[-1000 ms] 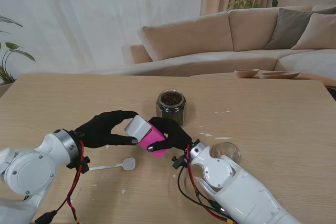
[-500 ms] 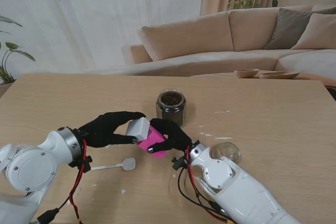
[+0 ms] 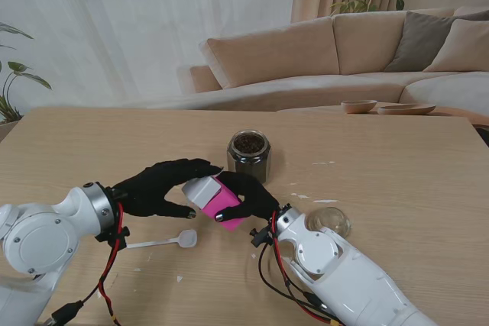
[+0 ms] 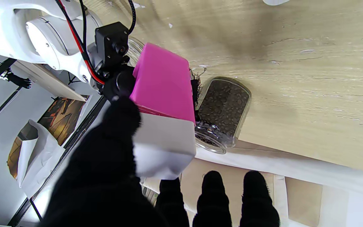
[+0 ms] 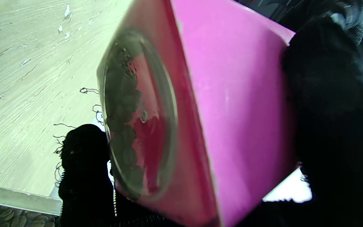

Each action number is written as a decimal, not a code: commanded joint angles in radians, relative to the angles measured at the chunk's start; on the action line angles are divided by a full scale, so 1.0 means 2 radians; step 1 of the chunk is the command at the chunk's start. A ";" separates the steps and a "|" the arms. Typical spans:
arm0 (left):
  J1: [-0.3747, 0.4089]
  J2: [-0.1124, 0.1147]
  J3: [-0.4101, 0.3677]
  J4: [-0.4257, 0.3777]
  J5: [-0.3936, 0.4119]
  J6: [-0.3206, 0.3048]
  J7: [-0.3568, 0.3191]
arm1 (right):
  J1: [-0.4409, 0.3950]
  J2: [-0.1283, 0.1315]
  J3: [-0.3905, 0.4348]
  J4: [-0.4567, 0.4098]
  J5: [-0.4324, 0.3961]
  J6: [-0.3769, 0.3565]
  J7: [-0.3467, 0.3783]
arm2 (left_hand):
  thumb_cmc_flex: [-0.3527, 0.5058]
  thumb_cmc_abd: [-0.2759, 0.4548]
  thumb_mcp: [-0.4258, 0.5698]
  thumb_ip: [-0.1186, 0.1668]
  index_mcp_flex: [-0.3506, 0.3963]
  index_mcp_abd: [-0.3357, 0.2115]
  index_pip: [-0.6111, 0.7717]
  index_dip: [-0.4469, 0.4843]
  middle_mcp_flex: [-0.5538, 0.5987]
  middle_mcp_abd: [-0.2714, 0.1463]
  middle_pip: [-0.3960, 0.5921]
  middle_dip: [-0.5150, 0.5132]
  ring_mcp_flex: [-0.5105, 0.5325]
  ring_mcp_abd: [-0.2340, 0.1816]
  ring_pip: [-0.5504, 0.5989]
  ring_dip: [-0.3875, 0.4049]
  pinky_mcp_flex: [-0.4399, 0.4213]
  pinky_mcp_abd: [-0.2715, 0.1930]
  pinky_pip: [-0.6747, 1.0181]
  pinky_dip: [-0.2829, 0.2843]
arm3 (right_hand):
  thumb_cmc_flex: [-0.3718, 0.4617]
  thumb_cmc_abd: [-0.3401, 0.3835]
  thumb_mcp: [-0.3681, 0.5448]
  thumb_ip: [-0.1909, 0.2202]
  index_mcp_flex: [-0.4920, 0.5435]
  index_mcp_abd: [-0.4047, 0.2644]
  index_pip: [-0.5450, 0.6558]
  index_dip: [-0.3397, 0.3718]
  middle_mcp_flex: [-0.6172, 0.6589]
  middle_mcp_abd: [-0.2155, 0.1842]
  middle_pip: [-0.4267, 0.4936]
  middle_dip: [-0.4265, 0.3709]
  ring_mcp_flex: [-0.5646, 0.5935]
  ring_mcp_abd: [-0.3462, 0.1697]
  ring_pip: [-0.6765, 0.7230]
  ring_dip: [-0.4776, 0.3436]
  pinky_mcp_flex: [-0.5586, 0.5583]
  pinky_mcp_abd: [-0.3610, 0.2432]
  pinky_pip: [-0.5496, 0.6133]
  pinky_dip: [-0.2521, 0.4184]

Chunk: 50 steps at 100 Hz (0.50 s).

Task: Portion coffee beans from the glass jar into the coffee jar

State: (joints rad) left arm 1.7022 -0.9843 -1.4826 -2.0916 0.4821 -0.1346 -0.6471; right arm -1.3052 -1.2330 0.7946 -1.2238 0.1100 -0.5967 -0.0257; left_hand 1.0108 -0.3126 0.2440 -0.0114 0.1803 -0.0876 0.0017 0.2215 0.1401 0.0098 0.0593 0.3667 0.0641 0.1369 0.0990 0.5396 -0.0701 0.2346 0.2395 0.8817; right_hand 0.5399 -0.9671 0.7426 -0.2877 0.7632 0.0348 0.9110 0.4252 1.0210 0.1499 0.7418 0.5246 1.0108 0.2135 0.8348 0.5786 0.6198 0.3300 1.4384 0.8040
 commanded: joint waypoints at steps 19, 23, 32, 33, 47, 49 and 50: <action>0.022 -0.005 -0.019 -0.014 -0.006 0.013 0.016 | 0.000 -0.003 -0.001 -0.002 0.002 -0.002 0.007 | -0.119 0.047 -0.106 -0.007 -0.024 0.152 -0.005 -0.028 -0.011 0.041 -0.006 0.001 -0.007 0.003 -0.006 -0.012 -0.008 0.001 -0.009 -0.011 | 0.132 0.104 0.155 0.022 0.063 -0.118 0.084 0.020 0.034 -0.053 0.040 0.013 0.030 -0.023 0.045 0.014 0.002 -0.007 0.015 0.006; 0.025 -0.007 -0.018 -0.017 -0.003 0.022 0.024 | 0.001 -0.004 -0.002 -0.001 0.002 -0.002 0.006 | -0.127 0.064 -0.125 -0.008 -0.023 0.169 0.002 0.009 0.002 0.054 0.000 0.007 0.001 0.008 -0.003 -0.010 -0.003 0.007 -0.007 -0.009 | 0.132 0.104 0.155 0.022 0.063 -0.118 0.084 0.020 0.034 -0.053 0.040 0.013 0.030 -0.023 0.045 0.014 0.002 -0.007 0.015 0.006; 0.028 -0.010 -0.012 -0.020 0.010 0.038 0.038 | 0.002 -0.004 -0.002 -0.001 0.002 -0.003 0.005 | -0.161 0.087 -0.134 -0.014 0.018 0.196 0.044 0.092 0.071 0.093 0.023 0.018 0.033 0.023 0.006 -0.001 0.016 0.023 0.002 0.000 | 0.132 0.105 0.155 0.022 0.063 -0.119 0.084 0.020 0.034 -0.053 0.040 0.013 0.031 -0.023 0.045 0.014 0.002 -0.007 0.015 0.006; 0.028 -0.010 -0.011 -0.020 0.010 0.040 0.039 | 0.002 -0.004 -0.002 -0.001 0.002 -0.003 0.005 | -0.163 0.089 -0.134 -0.014 0.023 0.196 0.045 0.093 0.074 0.094 0.024 0.019 0.034 0.023 0.006 -0.001 0.017 0.023 0.003 0.000 | 0.132 0.105 0.155 0.022 0.063 -0.119 0.084 0.020 0.034 -0.053 0.040 0.013 0.031 -0.023 0.045 0.014 0.002 -0.007 0.015 0.006; 0.026 -0.012 0.005 -0.020 0.030 0.058 0.049 | 0.002 -0.004 -0.002 -0.001 0.002 -0.004 0.005 | -0.171 0.099 -0.136 -0.015 0.088 0.202 0.075 0.123 0.121 0.103 0.054 0.038 0.075 0.040 0.023 0.017 0.036 0.038 0.013 0.009 | 0.132 0.105 0.155 0.022 0.063 -0.118 0.084 0.020 0.034 -0.054 0.040 0.013 0.031 -0.024 0.045 0.014 0.002 -0.007 0.015 0.006; 0.025 -0.012 0.007 -0.020 0.032 0.059 0.048 | 0.002 -0.004 -0.002 -0.001 0.002 -0.004 0.004 | -0.170 0.099 -0.135 -0.014 0.091 0.203 0.076 0.125 0.124 0.103 0.055 0.038 0.078 0.040 0.023 0.018 0.037 0.038 0.013 0.009 | 0.132 0.105 0.155 0.022 0.063 -0.118 0.084 0.020 0.034 -0.053 0.040 0.013 0.031 -0.023 0.045 0.014 0.002 -0.007 0.015 0.006; 0.025 -0.012 0.008 -0.020 0.033 0.060 0.047 | 0.002 -0.004 -0.002 -0.001 0.002 -0.004 0.004 | -0.169 0.100 -0.135 -0.014 0.092 0.203 0.077 0.126 0.125 0.103 0.056 0.039 0.079 0.040 0.024 0.018 0.038 0.039 0.014 0.009 | 0.132 0.105 0.155 0.022 0.063 -0.118 0.084 0.020 0.034 -0.053 0.040 0.013 0.031 -0.023 0.045 0.014 0.002 -0.007 0.015 0.006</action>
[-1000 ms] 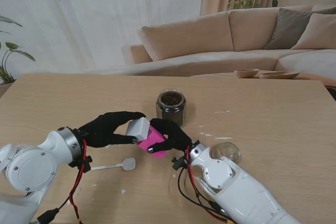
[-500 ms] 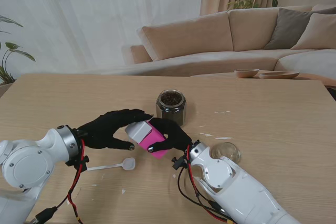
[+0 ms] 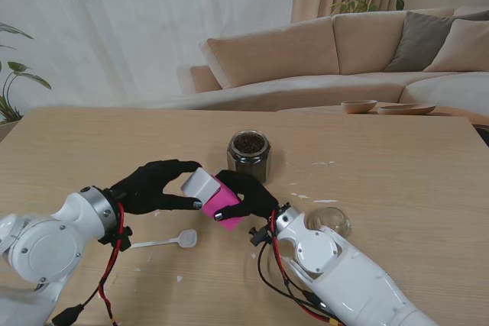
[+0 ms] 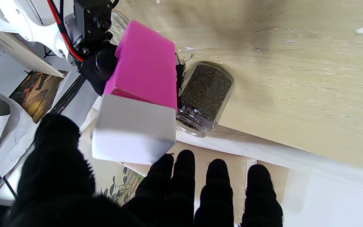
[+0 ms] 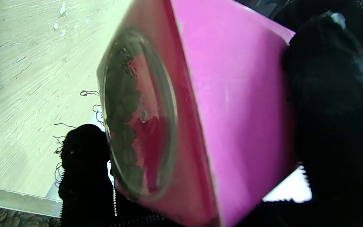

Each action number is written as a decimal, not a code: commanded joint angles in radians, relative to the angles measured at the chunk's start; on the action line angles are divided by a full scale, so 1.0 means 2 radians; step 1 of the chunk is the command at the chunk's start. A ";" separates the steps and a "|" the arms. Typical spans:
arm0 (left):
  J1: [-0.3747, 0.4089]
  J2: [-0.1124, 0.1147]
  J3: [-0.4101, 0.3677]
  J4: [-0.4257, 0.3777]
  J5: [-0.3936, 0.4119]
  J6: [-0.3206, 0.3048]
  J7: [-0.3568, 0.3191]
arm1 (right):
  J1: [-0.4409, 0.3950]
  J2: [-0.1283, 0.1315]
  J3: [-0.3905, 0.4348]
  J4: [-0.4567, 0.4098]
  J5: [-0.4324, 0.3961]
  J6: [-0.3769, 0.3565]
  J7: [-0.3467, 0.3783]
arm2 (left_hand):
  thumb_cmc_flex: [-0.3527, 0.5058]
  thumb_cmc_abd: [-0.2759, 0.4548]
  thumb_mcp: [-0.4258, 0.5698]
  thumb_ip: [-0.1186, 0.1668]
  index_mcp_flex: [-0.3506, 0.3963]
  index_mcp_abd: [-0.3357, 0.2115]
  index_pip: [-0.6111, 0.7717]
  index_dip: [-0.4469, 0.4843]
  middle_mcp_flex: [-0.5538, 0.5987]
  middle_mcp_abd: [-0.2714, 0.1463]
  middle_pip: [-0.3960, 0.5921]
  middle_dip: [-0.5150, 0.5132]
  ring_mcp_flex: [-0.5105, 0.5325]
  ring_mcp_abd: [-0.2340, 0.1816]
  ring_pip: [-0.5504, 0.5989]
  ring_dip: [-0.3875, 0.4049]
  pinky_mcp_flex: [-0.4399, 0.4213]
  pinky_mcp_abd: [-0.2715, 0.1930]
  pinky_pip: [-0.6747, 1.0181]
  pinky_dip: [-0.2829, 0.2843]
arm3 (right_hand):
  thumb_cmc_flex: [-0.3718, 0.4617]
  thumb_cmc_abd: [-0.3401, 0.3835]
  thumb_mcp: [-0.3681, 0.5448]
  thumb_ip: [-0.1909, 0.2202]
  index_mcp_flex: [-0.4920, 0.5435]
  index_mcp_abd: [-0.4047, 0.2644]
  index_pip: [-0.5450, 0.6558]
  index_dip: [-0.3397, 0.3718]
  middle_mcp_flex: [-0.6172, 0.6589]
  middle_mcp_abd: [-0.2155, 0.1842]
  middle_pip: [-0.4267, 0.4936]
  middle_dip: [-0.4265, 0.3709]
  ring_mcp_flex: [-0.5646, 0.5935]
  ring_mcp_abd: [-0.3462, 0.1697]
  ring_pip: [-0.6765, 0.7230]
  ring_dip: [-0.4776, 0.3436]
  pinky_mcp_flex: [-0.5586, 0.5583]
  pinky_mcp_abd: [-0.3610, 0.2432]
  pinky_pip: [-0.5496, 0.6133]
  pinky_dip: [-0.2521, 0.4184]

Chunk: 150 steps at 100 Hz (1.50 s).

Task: Portion coffee beans from the glass jar into the coffee jar

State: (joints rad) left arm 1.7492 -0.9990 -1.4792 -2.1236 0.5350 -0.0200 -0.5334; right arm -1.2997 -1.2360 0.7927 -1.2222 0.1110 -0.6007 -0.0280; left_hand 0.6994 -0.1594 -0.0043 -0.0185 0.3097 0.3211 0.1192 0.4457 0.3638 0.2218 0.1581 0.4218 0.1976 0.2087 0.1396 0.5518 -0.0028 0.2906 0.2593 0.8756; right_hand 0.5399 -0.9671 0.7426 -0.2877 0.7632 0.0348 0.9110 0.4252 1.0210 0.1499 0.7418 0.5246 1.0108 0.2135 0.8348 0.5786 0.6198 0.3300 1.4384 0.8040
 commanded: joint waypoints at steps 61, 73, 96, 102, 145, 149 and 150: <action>-0.018 0.004 0.011 0.007 -0.013 -0.031 -0.044 | 0.000 -0.004 -0.002 0.002 0.004 -0.003 0.006 | 0.296 -0.068 0.323 -0.015 -0.048 -0.295 0.153 0.100 -0.070 -0.109 0.056 0.020 -0.027 -0.039 -0.007 0.010 -0.014 -0.029 -0.009 0.001 | 0.132 0.105 0.155 0.022 0.063 -0.118 0.083 0.020 0.034 -0.053 0.040 0.013 0.031 -0.023 0.045 0.014 0.002 -0.007 0.015 0.006; -0.017 0.004 0.009 0.007 -0.018 -0.030 -0.044 | -0.001 -0.003 -0.001 0.001 0.003 -0.002 0.006 | 0.289 -0.068 0.263 -0.008 -0.063 -0.269 0.119 0.061 -0.083 -0.107 0.054 0.014 -0.035 -0.038 -0.008 0.009 -0.019 -0.030 -0.008 0.000 | 0.132 0.105 0.155 0.022 0.063 -0.118 0.084 0.020 0.034 -0.053 0.040 0.013 0.031 -0.024 0.045 0.014 0.002 -0.007 0.015 0.006; -0.013 0.004 0.003 0.006 -0.029 -0.029 -0.046 | -0.001 -0.004 -0.001 0.001 0.003 -0.002 0.005 | 0.133 -0.075 0.117 0.002 -0.079 -0.089 0.049 0.027 -0.085 -0.088 0.041 0.014 -0.040 -0.030 -0.010 0.005 -0.022 -0.022 -0.008 0.000 | 0.132 0.104 0.155 0.022 0.063 -0.117 0.084 0.020 0.034 -0.053 0.040 0.013 0.031 -0.023 0.045 0.014 0.002 -0.006 0.015 0.006; -0.013 0.002 0.007 0.006 -0.028 -0.023 -0.039 | 0.000 -0.004 -0.002 0.001 0.003 -0.003 0.004 | 0.116 -0.071 0.103 0.000 -0.066 -0.067 0.037 0.024 -0.078 -0.072 0.044 0.018 -0.035 -0.028 -0.008 0.008 -0.020 -0.018 -0.006 0.002 | 0.132 0.104 0.155 0.022 0.063 -0.118 0.083 0.019 0.034 -0.053 0.040 0.013 0.031 -0.023 0.045 0.014 0.001 -0.006 0.015 0.006; -0.029 -0.005 0.051 0.017 -0.022 0.029 -0.005 | 0.002 -0.006 -0.005 0.000 0.001 -0.005 0.000 | 0.151 -0.053 0.117 0.004 0.006 -0.063 0.068 0.061 0.010 -0.049 0.132 0.080 0.044 -0.009 0.053 0.072 0.020 0.001 0.037 0.030 | 0.131 0.106 0.153 0.021 0.062 -0.118 0.083 0.019 0.033 -0.053 0.039 0.013 0.030 -0.023 0.045 0.014 0.000 -0.006 0.015 0.006; -0.030 -0.006 0.054 0.017 -0.023 0.034 -0.003 | 0.002 -0.006 -0.004 0.000 0.001 -0.004 -0.001 | 0.158 -0.054 0.131 0.004 0.021 -0.065 0.087 0.071 0.035 -0.046 0.147 0.088 0.071 -0.002 0.076 0.093 0.036 0.007 0.059 0.041 | 0.131 0.107 0.153 0.021 0.062 -0.118 0.082 0.019 0.033 -0.053 0.039 0.013 0.030 -0.023 0.045 0.014 0.000 -0.006 0.015 0.006; -0.030 -0.006 0.054 0.017 -0.024 0.035 -0.003 | 0.002 -0.006 -0.004 0.000 0.001 -0.004 -0.001 | 0.161 -0.053 0.135 0.004 0.024 -0.066 0.093 0.073 0.042 -0.046 0.152 0.091 0.077 -0.001 0.083 0.100 0.041 0.007 0.068 0.045 | 0.131 0.107 0.152 0.021 0.061 -0.117 0.082 0.018 0.033 -0.054 0.039 0.013 0.030 -0.023 0.045 0.014 0.000 -0.006 0.015 0.006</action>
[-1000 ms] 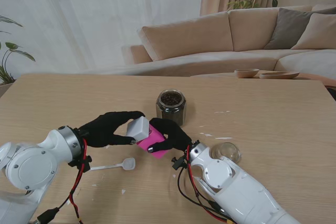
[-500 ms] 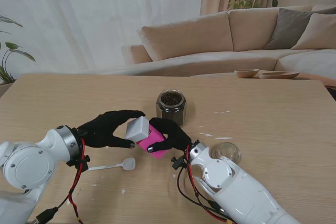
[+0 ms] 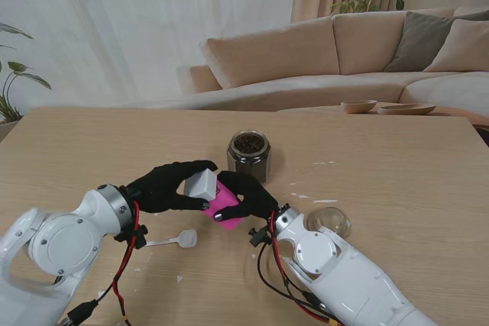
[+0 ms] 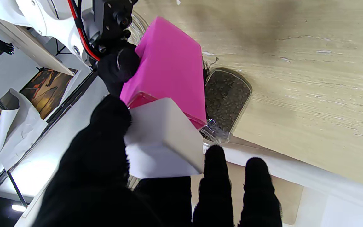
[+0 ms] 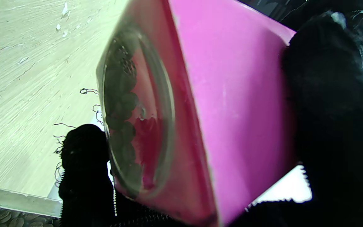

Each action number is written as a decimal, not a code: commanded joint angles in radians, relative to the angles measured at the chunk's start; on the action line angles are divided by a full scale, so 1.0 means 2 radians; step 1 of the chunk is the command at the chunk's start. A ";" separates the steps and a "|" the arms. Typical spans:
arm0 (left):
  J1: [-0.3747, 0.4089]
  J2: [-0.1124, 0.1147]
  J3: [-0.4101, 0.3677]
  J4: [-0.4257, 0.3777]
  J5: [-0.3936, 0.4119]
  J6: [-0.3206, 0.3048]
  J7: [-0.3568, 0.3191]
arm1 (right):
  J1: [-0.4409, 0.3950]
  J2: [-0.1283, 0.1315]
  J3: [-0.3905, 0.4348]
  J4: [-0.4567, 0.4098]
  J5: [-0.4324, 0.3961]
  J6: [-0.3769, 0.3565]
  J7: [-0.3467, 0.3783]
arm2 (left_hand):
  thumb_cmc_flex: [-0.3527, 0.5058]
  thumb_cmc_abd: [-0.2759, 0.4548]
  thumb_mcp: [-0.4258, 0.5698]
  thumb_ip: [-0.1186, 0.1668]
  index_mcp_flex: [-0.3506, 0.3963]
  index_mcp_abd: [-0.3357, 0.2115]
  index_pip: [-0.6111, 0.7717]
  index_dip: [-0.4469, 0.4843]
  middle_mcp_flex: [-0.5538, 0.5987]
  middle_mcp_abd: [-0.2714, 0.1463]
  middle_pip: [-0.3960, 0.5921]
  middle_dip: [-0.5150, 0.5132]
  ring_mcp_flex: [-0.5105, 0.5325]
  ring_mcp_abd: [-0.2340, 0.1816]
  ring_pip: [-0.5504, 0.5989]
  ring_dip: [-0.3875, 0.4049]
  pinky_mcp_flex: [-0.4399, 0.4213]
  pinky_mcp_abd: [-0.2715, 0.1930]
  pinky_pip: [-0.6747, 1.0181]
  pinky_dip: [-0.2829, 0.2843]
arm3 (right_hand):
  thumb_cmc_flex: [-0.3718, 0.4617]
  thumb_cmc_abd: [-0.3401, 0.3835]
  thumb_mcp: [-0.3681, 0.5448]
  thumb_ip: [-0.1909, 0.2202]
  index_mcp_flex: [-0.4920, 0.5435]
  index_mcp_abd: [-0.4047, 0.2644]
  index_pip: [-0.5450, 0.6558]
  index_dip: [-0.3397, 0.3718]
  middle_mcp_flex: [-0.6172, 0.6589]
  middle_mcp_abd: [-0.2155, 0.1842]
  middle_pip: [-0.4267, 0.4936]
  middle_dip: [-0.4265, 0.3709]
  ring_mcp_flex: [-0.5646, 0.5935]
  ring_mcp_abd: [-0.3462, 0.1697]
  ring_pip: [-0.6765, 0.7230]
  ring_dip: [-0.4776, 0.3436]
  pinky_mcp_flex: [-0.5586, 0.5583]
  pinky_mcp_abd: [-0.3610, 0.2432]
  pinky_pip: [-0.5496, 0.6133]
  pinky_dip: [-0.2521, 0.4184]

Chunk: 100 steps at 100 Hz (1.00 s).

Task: Portion coffee beans from the glass jar into the coffee jar

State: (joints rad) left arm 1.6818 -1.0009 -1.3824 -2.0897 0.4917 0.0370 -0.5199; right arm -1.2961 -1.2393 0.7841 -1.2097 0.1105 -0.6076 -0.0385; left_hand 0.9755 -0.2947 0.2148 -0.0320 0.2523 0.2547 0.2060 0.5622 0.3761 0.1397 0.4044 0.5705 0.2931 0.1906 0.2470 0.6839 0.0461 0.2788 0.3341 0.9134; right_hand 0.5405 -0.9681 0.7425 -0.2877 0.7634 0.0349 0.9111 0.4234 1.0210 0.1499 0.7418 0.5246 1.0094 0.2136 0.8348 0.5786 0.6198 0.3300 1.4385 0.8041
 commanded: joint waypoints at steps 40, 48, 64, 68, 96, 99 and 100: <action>0.005 -0.010 0.000 -0.001 -0.013 0.014 0.012 | -0.006 0.002 0.005 -0.014 0.005 -0.002 0.016 | 0.128 -0.022 0.037 0.007 0.131 -0.075 0.226 0.080 0.232 -0.003 -0.028 0.197 0.124 0.026 0.180 0.069 0.029 0.015 0.254 0.003 | 0.005 0.123 0.138 0.077 -0.029 -0.052 -0.107 0.018 -0.090 -0.051 -0.040 -0.063 -0.082 -0.025 -0.093 -0.030 -0.086 -0.008 -0.050 0.007; 0.004 -0.010 -0.004 -0.002 -0.015 0.014 0.013 | -0.008 0.005 0.007 -0.018 0.008 -0.002 0.023 | 0.130 -0.023 0.040 0.007 0.137 -0.076 0.231 0.080 0.238 -0.005 -0.028 0.197 0.126 0.028 0.182 0.068 0.028 0.016 0.257 0.002 | -0.031 0.128 0.115 0.086 -0.069 -0.028 -0.153 0.023 -0.131 -0.046 -0.065 -0.081 -0.118 -0.026 -0.133 -0.047 -0.110 -0.008 -0.074 0.002; 0.006 -0.010 -0.011 -0.003 -0.020 0.013 0.011 | -0.011 0.009 0.010 -0.026 0.012 0.003 0.033 | 0.135 -0.023 0.045 0.007 0.142 -0.079 0.240 0.081 0.244 -0.007 -0.027 0.198 0.129 0.027 0.186 0.068 0.029 0.017 0.261 0.000 | -0.061 0.158 0.025 0.088 -0.144 -0.003 -0.221 -0.020 -0.217 -0.040 -0.099 -0.108 -0.189 -0.030 -0.197 -0.078 -0.157 -0.015 -0.125 -0.007; 0.007 -0.010 -0.013 -0.003 -0.022 0.012 0.010 | -0.012 0.009 0.011 -0.028 0.013 0.004 0.034 | 0.134 -0.024 0.046 0.007 0.141 -0.079 0.241 0.081 0.243 -0.007 -0.027 0.198 0.129 0.027 0.186 0.067 0.028 0.017 0.262 -0.001 | -0.068 0.168 0.005 0.089 -0.163 -0.002 -0.235 -0.032 -0.239 -0.040 -0.110 -0.113 -0.207 -0.030 -0.210 -0.084 -0.170 -0.016 -0.139 -0.011; 0.010 -0.010 -0.031 -0.006 -0.020 0.007 0.006 | -0.028 0.013 0.026 -0.051 0.019 0.026 0.037 | 0.136 -0.027 0.051 0.006 0.144 -0.080 0.252 0.081 0.248 -0.010 -0.028 0.199 0.130 0.027 0.189 0.066 0.029 0.017 0.267 -0.004 | -0.114 0.196 -0.084 0.097 -0.227 0.016 -0.270 -0.079 -0.332 -0.039 -0.148 -0.131 -0.294 -0.031 -0.270 -0.115 -0.239 -0.021 -0.224 -0.037; 0.010 -0.010 -0.032 -0.006 -0.018 0.007 0.006 | -0.031 0.013 0.028 -0.055 0.021 0.029 0.036 | 0.136 -0.027 0.051 0.006 0.143 -0.079 0.252 0.081 0.248 -0.010 -0.028 0.199 0.130 0.027 0.189 0.065 0.029 0.017 0.267 -0.004 | -0.116 0.195 -0.083 0.097 -0.229 0.017 -0.270 -0.080 -0.336 -0.039 -0.148 -0.131 -0.298 -0.031 -0.272 -0.116 -0.242 -0.021 -0.228 -0.038; 0.009 -0.010 -0.033 -0.006 -0.017 0.007 0.006 | -0.032 0.013 0.029 -0.057 0.021 0.029 0.036 | 0.136 -0.027 0.051 0.006 0.143 -0.079 0.252 0.081 0.248 -0.010 -0.028 0.199 0.130 0.027 0.189 0.065 0.029 0.017 0.267 -0.004 | -0.117 0.195 -0.083 0.097 -0.229 0.017 -0.270 -0.081 -0.337 -0.039 -0.149 -0.131 -0.299 -0.031 -0.273 -0.116 -0.244 -0.021 -0.230 -0.039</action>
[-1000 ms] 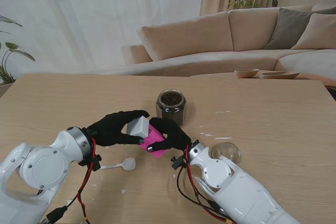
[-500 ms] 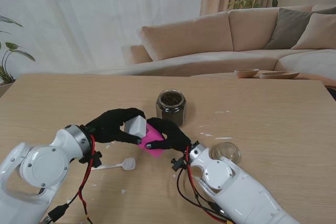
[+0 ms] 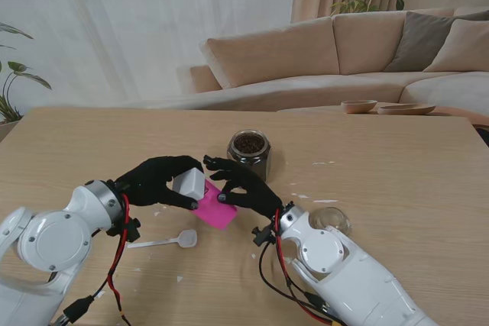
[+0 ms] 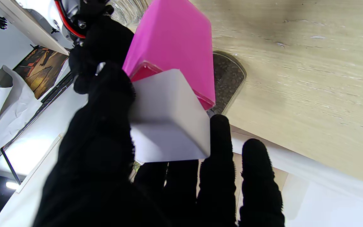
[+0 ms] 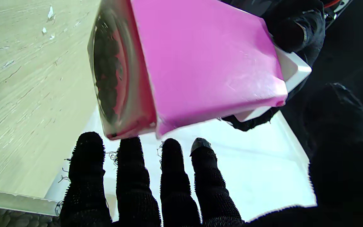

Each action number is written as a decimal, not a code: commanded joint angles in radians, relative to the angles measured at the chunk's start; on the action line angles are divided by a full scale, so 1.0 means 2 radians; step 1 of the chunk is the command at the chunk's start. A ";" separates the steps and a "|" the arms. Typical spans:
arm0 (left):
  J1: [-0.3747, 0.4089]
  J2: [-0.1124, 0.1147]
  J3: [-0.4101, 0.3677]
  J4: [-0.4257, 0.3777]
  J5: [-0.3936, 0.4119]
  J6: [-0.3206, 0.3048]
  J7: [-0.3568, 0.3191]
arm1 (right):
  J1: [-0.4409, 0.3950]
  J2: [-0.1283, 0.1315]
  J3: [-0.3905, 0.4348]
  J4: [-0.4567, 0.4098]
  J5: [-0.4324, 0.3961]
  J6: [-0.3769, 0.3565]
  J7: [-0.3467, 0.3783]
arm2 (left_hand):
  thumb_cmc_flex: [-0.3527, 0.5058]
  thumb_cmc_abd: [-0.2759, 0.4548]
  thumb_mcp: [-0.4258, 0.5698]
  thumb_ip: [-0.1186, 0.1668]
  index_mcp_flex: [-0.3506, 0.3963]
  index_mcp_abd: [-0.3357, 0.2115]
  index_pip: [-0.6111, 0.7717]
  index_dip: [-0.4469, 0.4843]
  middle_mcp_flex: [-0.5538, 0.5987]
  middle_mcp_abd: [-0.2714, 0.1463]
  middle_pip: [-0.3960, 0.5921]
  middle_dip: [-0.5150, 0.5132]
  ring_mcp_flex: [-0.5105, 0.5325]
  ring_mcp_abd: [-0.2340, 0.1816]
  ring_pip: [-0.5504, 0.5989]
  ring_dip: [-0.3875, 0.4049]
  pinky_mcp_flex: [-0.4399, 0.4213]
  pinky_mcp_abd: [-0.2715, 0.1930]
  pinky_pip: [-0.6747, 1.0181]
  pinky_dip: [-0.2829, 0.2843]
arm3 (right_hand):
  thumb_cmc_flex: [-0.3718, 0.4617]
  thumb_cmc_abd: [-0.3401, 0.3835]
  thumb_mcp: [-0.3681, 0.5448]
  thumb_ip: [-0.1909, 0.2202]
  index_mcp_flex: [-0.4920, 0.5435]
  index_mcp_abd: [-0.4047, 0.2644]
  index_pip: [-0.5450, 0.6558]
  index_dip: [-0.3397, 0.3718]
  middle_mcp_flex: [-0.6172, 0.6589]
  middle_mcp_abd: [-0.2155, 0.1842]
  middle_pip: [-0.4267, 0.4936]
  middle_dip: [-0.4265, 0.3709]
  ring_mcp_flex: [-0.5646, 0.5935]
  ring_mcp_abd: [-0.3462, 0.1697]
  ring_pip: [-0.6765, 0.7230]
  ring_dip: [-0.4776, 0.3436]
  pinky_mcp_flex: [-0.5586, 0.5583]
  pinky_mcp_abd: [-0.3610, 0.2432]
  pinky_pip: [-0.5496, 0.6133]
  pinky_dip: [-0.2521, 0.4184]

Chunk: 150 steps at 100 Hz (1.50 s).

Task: Portion coffee beans from the glass jar into the coffee jar

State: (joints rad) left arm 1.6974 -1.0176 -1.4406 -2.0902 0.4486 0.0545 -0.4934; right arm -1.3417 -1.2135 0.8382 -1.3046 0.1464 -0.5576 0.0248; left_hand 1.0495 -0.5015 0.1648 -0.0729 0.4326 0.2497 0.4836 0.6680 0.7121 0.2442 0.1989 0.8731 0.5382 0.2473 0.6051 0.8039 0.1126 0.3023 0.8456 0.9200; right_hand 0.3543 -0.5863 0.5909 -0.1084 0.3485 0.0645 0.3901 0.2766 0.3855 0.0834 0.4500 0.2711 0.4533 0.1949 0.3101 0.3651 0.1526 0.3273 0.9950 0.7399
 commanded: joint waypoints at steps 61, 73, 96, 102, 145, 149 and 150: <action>-0.112 -0.002 0.017 0.124 0.121 0.106 -0.006 | -0.100 0.010 0.093 -0.103 -0.002 0.063 -0.024 | 0.099 0.074 0.084 0.025 0.054 -0.078 0.124 0.028 0.082 -0.064 0.069 0.045 0.008 -0.004 0.007 0.001 -0.005 0.003 0.015 -0.013 | -0.020 -0.002 0.008 0.009 -0.007 0.001 -0.008 -0.013 -0.025 -0.005 0.002 -0.006 -0.032 -0.027 -0.015 -0.011 -0.020 -0.020 -0.022 0.002; -0.146 -0.001 0.030 0.174 0.158 0.132 -0.008 | -0.109 0.011 0.102 -0.110 -0.001 0.067 -0.027 | 0.100 0.075 0.085 0.025 0.052 -0.078 0.125 0.026 0.081 -0.065 0.069 0.045 0.007 -0.005 0.006 0.000 -0.005 0.001 0.015 -0.014 | -0.018 -0.002 0.007 0.009 -0.007 0.000 -0.009 -0.013 -0.024 -0.004 0.002 -0.006 -0.031 -0.027 -0.015 -0.011 -0.019 -0.020 -0.023 0.003; -0.198 0.005 0.056 0.252 0.219 0.163 -0.036 | -0.109 0.010 0.104 -0.108 0.004 0.069 -0.026 | 0.100 0.076 0.085 0.024 0.045 -0.078 0.122 0.023 0.073 -0.069 0.064 0.043 -0.001 -0.009 0.001 -0.002 -0.009 -0.002 0.013 -0.016 | -0.016 -0.003 0.005 0.009 -0.006 0.001 -0.009 -0.014 -0.023 -0.004 0.002 -0.006 -0.031 -0.026 -0.015 -0.011 -0.019 -0.020 -0.023 0.006; -0.207 0.006 0.063 0.266 0.228 0.169 -0.040 | -0.108 0.010 0.103 -0.106 0.006 0.069 -0.026 | 0.100 0.075 0.084 0.024 0.042 -0.078 0.120 0.022 0.069 -0.069 0.062 0.043 -0.004 -0.011 -0.003 -0.004 -0.011 -0.004 0.011 -0.017 | -0.016 -0.002 0.005 0.009 -0.006 0.000 -0.009 -0.015 -0.022 -0.004 0.002 -0.006 -0.031 -0.027 -0.015 -0.011 -0.019 -0.020 -0.024 0.007; -0.228 0.012 0.080 0.298 0.244 0.175 -0.074 | -0.108 0.009 0.102 -0.104 0.008 0.072 -0.027 | -0.093 0.103 0.009 0.024 -0.098 -0.028 -0.181 -0.147 -0.227 -0.057 -0.013 -0.263 -0.168 -0.029 -0.217 -0.130 -0.066 -0.017 -0.173 -0.054 | -0.010 -0.003 0.003 0.011 0.002 0.002 -0.003 -0.012 -0.013 -0.004 0.005 -0.005 -0.025 -0.024 -0.009 -0.008 -0.014 -0.019 -0.018 0.014; -0.228 0.013 0.079 0.296 0.242 0.175 -0.078 | -0.109 0.009 0.102 -0.105 0.008 0.072 -0.026 | -0.107 0.110 -0.005 0.023 -0.112 -0.028 -0.195 -0.152 -0.243 -0.058 -0.027 -0.273 -0.182 -0.030 -0.231 -0.140 -0.071 -0.018 -0.194 -0.057 | -0.010 -0.003 0.003 0.011 0.003 0.002 -0.003 -0.012 -0.013 -0.004 0.005 -0.005 -0.024 -0.024 -0.009 -0.008 -0.014 -0.019 -0.017 0.015; -0.227 0.013 0.078 0.296 0.242 0.175 -0.079 | -0.109 0.009 0.102 -0.105 0.008 0.072 -0.026 | -0.111 0.112 -0.007 0.023 -0.114 -0.028 -0.197 -0.152 -0.245 -0.059 -0.029 -0.274 -0.185 -0.031 -0.234 -0.141 -0.072 -0.018 -0.197 -0.058 | -0.010 -0.003 0.003 0.011 0.003 0.002 -0.003 -0.012 -0.013 -0.005 0.005 -0.005 -0.024 -0.023 -0.009 -0.008 -0.014 -0.019 -0.017 0.015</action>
State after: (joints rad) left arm 1.2375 -0.9917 -1.2797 -1.4941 0.9374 0.4090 -0.6217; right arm -1.5531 -1.1920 1.0449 -1.5113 0.1609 -0.4181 -0.0416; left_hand 0.8693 -0.3218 0.1929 -0.0536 0.2569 0.1916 0.1424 0.3810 0.2753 0.1368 0.1914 0.3583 0.2160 0.1919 0.1782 0.5556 -0.0104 0.2750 0.5080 0.8209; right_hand 0.3389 -0.5871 0.6025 -0.1083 0.3388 0.0658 0.3826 0.2623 0.3648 0.0837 0.4586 0.2703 0.4084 0.1871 0.2951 0.3536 0.1207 0.3266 0.9674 0.7554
